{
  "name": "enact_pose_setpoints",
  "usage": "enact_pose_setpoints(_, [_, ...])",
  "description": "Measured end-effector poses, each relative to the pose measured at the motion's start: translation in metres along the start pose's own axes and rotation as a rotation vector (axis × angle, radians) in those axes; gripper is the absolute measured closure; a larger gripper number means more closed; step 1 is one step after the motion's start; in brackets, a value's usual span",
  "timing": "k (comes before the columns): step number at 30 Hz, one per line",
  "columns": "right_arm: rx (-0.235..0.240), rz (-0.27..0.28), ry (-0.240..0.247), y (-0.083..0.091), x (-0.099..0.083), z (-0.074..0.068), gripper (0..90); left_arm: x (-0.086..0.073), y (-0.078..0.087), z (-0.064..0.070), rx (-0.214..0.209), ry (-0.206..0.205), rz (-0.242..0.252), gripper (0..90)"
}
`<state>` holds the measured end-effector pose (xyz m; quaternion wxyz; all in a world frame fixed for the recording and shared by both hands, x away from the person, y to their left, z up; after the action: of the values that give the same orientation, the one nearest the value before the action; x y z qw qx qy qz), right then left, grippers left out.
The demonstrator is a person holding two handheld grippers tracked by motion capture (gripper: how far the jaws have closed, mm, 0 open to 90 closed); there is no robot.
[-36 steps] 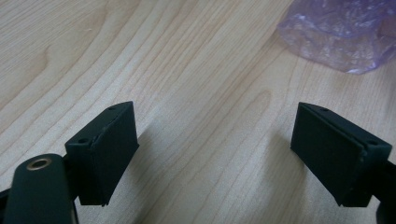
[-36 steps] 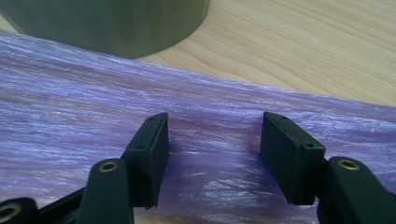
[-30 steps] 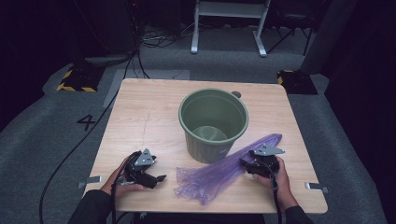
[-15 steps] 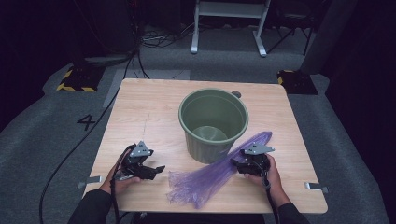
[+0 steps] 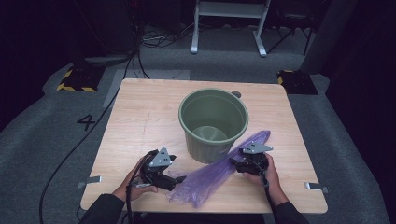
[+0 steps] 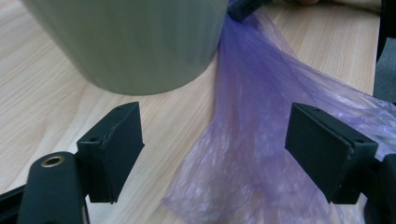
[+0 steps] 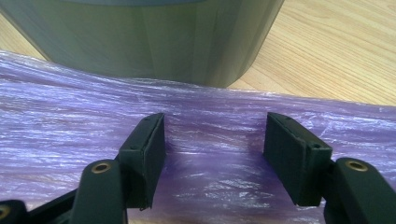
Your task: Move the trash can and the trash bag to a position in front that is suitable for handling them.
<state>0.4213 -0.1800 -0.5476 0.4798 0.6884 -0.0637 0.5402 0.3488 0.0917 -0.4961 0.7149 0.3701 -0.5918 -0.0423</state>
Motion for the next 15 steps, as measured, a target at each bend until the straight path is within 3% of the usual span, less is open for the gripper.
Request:
enact_pose_setpoints(2, [0.000, 0.000, -0.001, 0.000, 0.000, 0.000, 38.7, 0.000, -0.003, 0.001, 0.004, -0.002, -0.007, 18.5])
enact_pose_setpoints(4, [0.001, 0.000, 0.000, 0.000, 0.000, 0.000, 38.7, -0.003, -0.011, 0.002, 0.052, -0.023, -0.061, 18.7])
enact_pose_setpoints(6, [0.001, 0.000, 0.000, 0.000, 0.000, 0.000, 38.7, -0.006, -0.019, 0.005, 0.063, -0.032, -0.089, 20.6])
enact_pose_setpoints(11, [-0.001, 0.001, 0.006, 0.000, 0.000, 0.000, 36.7, -0.022, -0.035, 0.015, -0.008, -0.075, -0.163, 20.5])
enact_pose_setpoints(15, [0.000, 0.005, 0.012, 0.000, 0.000, -0.001, 33.5, -0.029, -0.039, 0.017, -0.023, -0.093, -0.196, 20.6])
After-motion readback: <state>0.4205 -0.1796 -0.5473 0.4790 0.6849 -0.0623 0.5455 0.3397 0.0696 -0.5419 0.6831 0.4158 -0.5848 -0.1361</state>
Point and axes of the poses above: each handheld gripper's, and its own axes: y roughly backward along the jaws, x roughly out of its top, z roughly to its right, the point moved 7 cm from there along -y, roughly forward along the jaws, and after that the axes turned 4 degrees about z, right-handed, at the moved point
